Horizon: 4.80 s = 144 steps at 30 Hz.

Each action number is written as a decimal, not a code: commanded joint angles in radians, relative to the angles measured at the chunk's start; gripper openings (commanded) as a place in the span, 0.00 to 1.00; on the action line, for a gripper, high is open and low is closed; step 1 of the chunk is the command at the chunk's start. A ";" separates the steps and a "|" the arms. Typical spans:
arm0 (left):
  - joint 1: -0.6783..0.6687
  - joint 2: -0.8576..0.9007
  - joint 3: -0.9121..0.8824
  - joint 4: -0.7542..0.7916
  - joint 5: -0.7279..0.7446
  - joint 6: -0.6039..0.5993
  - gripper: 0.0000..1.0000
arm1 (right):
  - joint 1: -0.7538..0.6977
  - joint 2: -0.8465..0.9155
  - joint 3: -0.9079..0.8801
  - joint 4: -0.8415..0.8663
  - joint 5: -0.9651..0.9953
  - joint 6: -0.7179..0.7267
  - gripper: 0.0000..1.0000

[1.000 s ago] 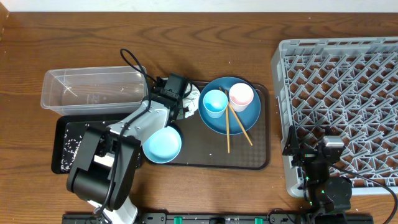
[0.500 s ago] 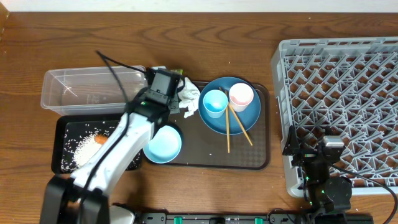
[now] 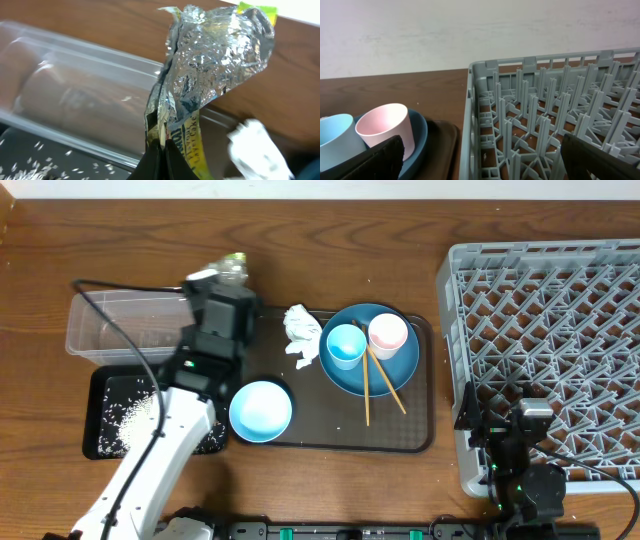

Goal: Sort waste into correct bins and load items into the dishwasher rack
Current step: 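Carry the foil wrapper left and release it into the clear bin, then move the left gripper to the white tissue and grasp it, then lift the white tissue and carry it left over the clear bin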

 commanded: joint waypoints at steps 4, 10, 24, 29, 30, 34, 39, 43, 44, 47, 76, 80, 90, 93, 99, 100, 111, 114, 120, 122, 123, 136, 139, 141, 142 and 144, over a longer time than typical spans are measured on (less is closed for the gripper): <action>0.173 0.058 -0.007 0.018 0.027 -0.223 0.06 | 0.001 -0.002 -0.002 -0.004 -0.001 -0.003 0.99; 0.280 0.147 -0.007 0.070 0.105 -0.241 0.06 | 0.001 -0.002 -0.002 -0.004 -0.001 -0.003 0.99; 0.328 0.252 -0.007 0.098 0.150 -0.241 0.17 | 0.001 -0.002 -0.002 -0.004 -0.001 -0.003 0.99; 0.328 0.243 -0.006 0.107 0.150 -0.212 0.53 | 0.001 -0.002 -0.002 -0.004 -0.001 -0.003 0.99; 0.328 0.239 -0.005 0.107 0.150 -0.210 0.55 | 0.001 -0.002 -0.002 -0.004 -0.001 -0.003 0.99; 0.328 0.205 -0.003 0.111 0.150 -0.193 0.55 | 0.001 -0.002 -0.002 -0.004 -0.001 -0.003 0.99; 0.328 0.102 0.017 0.109 0.249 -0.093 0.62 | 0.001 -0.002 -0.002 -0.004 -0.001 -0.003 0.99; 0.328 0.000 0.017 0.090 0.452 -0.079 0.97 | 0.001 -0.002 -0.002 -0.004 -0.001 -0.003 0.99; 0.328 -0.019 0.017 0.085 0.514 -0.079 0.98 | 0.001 -0.002 -0.002 -0.004 -0.001 -0.003 0.99; 0.327 -0.060 0.017 0.091 0.723 -0.079 0.98 | 0.001 -0.002 -0.002 -0.004 -0.001 -0.003 0.99; -0.066 0.325 0.017 0.147 0.533 -0.079 0.82 | 0.001 -0.002 -0.002 -0.004 -0.001 -0.003 0.99; -0.066 0.380 0.017 0.155 0.533 -0.079 0.82 | 0.001 -0.002 -0.002 -0.004 -0.001 -0.003 0.99; -0.066 0.484 0.017 0.171 0.533 -0.078 0.80 | 0.001 -0.002 -0.002 -0.004 -0.001 -0.003 0.99; -0.066 0.489 0.017 0.171 0.533 -0.069 0.68 | 0.001 -0.002 -0.002 -0.004 -0.001 -0.003 0.99; -0.066 0.489 0.017 0.172 0.533 -0.040 0.39 | 0.001 -0.002 -0.002 -0.004 -0.001 -0.003 0.99; -0.066 0.489 0.017 0.172 0.533 -0.034 0.35 | 0.001 -0.002 -0.002 -0.004 -0.001 -0.003 0.99; -0.064 0.444 0.017 0.165 0.529 0.038 0.54 | 0.001 -0.002 -0.002 -0.004 -0.001 -0.003 0.99; -0.064 0.389 0.017 0.166 0.521 0.037 0.65 | 0.001 -0.002 -0.002 -0.004 -0.001 -0.003 0.99; -0.065 0.277 0.017 0.166 0.502 0.037 0.67 | 0.001 -0.002 -0.002 -0.004 -0.001 -0.003 0.99; -0.066 0.268 0.017 0.173 0.503 0.037 0.67 | 0.001 -0.002 -0.002 -0.004 -0.001 -0.003 0.99; -0.066 0.269 0.017 0.176 0.503 0.037 0.66 | 0.001 -0.002 -0.002 -0.004 -0.001 -0.003 0.99; -0.068 0.416 0.017 0.245 0.524 0.037 0.72 | 0.001 -0.002 -0.002 -0.004 -0.001 -0.003 0.99; -0.068 0.455 0.017 0.256 0.534 0.037 0.72 | 0.001 -0.002 -0.002 -0.004 -0.001 -0.003 0.99; -0.068 0.475 0.017 0.256 0.534 0.037 0.72 | 0.001 -0.002 -0.002 -0.004 -0.001 -0.003 0.99; -0.068 0.483 0.017 0.256 0.534 0.037 0.72 | 0.001 -0.002 -0.002 -0.004 -0.001 -0.003 0.99; -0.068 0.497 0.017 0.255 0.534 0.038 0.73 | 0.001 -0.002 -0.002 -0.004 -0.001 -0.003 0.99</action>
